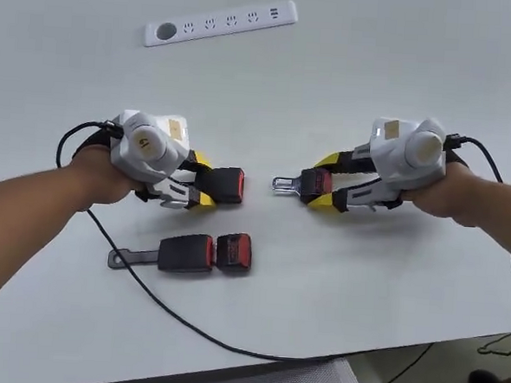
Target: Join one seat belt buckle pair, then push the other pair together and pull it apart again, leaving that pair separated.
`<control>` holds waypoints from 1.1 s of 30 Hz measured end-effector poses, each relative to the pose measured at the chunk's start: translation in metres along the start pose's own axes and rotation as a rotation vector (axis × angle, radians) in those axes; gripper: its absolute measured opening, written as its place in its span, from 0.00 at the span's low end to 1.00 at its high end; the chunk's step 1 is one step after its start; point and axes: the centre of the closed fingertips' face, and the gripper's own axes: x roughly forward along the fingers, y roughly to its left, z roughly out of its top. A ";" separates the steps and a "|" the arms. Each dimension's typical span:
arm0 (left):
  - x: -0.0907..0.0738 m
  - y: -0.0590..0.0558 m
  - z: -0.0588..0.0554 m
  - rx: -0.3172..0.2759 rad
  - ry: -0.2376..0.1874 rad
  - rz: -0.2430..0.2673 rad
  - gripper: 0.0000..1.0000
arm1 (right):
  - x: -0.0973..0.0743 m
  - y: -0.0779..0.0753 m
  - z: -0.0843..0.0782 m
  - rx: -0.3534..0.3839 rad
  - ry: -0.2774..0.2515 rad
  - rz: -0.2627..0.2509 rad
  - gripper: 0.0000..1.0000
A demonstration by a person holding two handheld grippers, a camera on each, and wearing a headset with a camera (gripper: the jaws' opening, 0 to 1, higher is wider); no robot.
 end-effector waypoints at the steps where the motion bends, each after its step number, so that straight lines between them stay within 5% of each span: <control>1: 0.000 0.000 0.000 0.000 0.001 0.000 0.36 | 0.002 0.000 0.002 -0.005 -0.002 0.006 0.35; 11: 0.001 0.001 0.000 -0.010 0.005 0.012 0.36 | 0.024 0.004 0.019 -0.026 0.000 0.030 0.35; 33: 0.003 -0.002 0.001 0.079 0.065 -0.010 0.34 | 0.049 0.000 0.032 -0.036 0.050 0.046 0.35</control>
